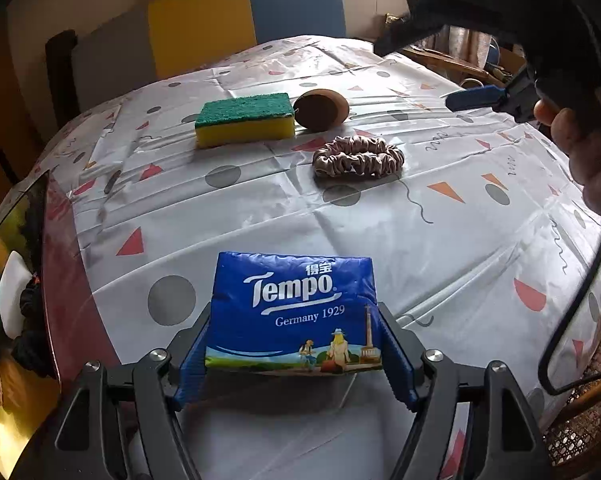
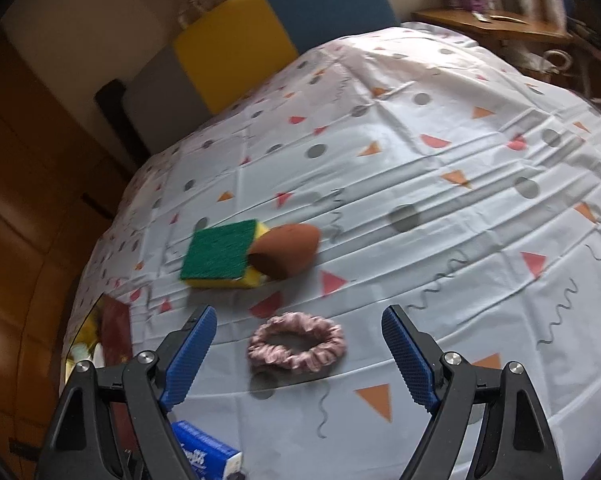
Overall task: Organize soft objects
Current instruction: 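Move the right tool toward the green-yellow sponge while the left tool holds the tissue pack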
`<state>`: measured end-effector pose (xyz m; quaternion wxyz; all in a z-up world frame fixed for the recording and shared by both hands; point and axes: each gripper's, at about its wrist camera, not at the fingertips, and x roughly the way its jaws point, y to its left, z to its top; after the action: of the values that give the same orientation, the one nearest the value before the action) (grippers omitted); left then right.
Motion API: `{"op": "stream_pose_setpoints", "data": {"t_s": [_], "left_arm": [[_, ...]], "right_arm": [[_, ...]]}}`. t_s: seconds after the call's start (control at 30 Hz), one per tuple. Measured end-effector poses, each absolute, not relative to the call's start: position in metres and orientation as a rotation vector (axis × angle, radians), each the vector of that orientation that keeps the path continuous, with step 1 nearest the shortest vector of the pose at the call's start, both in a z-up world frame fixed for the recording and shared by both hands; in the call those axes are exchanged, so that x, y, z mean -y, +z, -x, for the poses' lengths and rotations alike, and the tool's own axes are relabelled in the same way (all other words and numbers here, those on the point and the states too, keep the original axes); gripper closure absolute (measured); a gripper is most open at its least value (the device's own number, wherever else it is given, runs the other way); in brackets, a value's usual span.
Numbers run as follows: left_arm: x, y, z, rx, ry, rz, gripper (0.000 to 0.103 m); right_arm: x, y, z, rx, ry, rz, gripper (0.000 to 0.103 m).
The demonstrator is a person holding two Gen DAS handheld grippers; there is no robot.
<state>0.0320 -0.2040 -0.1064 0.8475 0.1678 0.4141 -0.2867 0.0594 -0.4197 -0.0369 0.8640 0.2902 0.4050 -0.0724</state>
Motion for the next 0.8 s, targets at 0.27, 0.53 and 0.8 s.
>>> {"op": "stream_pose_setpoints", "data": {"t_s": [0.27, 0.53, 0.8], "left_arm": [[0.203, -0.107, -0.031, -0.864, -0.605, -0.349, 0.028], [0.199, -0.107, -0.028, -0.835, -0.629, -0.334, 0.028], [0.196, -0.107, -0.026, -0.802, -0.652, -0.318, 0.028]], "right_arm": [[0.384, -0.037, -0.068, -0.899, -0.068, -0.433, 0.018], [0.366, -0.051, -0.078, -0.969, -0.031, -0.339, 0.018], [0.345, -0.045, -0.120, -1.035, 0.130, -0.042, 0.018]]}}
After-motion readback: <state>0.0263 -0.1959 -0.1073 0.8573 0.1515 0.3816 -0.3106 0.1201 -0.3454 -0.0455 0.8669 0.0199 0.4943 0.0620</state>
